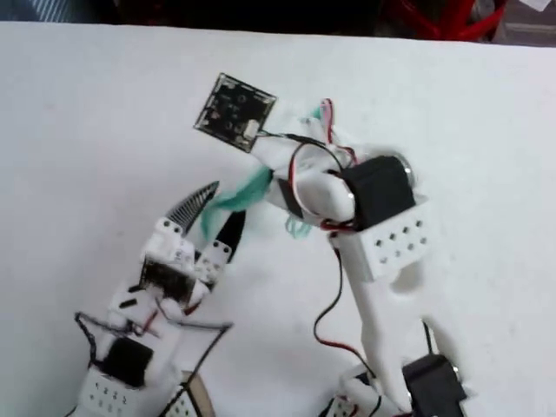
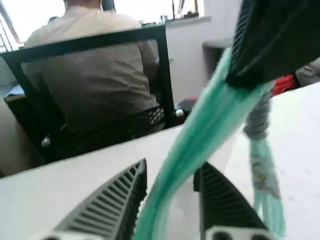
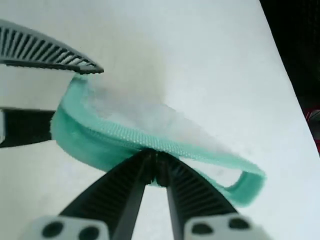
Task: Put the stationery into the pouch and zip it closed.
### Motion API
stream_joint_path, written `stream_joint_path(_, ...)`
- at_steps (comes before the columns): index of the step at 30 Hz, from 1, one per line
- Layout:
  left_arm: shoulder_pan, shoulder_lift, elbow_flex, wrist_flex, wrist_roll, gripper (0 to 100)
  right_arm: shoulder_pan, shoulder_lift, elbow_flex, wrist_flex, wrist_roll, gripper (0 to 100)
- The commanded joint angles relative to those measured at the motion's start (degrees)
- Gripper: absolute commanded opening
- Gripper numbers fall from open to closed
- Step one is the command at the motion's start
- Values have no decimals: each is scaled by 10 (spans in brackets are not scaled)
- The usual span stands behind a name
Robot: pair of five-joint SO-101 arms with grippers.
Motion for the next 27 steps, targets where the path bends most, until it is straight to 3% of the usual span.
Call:
stream_joint_path(1,3,-7,-3,5,4,125,14,-15,-42,15,-82,25)
stream_joint_path(4,11,-7,-3,5,3,50,-9,-46,-137,15,-229,95)
stream_joint_path(7,21,-7,-3,5,-26,23,-39,-74,-178,15,-321,198)
stream_joint_path(12,31,-7,-2,10,-41,24,-80,-90,-144,16,-380,206)
stream_joint_path(19,62,-7,0,10,-44,24,-166,-73,-135,15,-526,208)
stream_joint_path(27,74,-7,11,5,-46,24,-130,24,-135,16,-611,209)
